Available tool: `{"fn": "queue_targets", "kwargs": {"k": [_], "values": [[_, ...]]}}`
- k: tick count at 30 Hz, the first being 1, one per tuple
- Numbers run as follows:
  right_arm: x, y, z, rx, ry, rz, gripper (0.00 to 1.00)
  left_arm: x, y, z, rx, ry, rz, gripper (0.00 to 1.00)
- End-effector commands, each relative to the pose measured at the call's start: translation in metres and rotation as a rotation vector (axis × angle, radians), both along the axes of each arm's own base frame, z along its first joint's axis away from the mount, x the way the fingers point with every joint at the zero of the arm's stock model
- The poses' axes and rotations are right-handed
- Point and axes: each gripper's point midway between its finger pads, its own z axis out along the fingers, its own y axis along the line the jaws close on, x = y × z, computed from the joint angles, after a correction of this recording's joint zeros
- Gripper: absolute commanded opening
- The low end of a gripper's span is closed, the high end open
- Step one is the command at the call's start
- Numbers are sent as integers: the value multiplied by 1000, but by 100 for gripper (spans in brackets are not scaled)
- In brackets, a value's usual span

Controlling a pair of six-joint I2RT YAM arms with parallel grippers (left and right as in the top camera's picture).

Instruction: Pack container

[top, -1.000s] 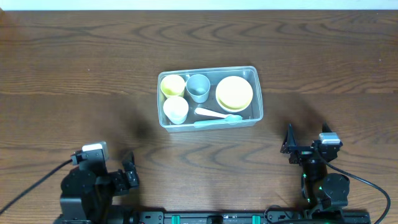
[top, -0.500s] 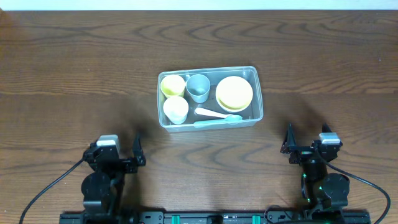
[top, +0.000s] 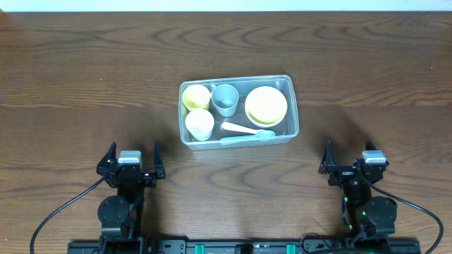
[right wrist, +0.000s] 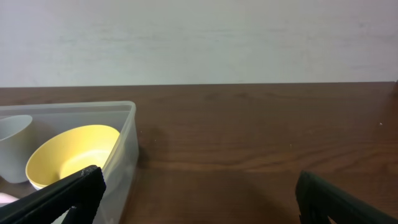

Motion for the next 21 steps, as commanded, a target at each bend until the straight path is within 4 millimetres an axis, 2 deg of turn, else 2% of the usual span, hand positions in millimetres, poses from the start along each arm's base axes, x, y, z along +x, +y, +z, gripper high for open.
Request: {"fn": "queue_targets", "kwargs": {"k": [1, 21], "values": [[0, 3, 0, -16, -1, 13, 99, 0, 3, -17, 25, 44, 11, 98], [0, 2, 0, -16, -1, 12, 99, 0, 3, -18, 25, 46, 11, 98]]}}
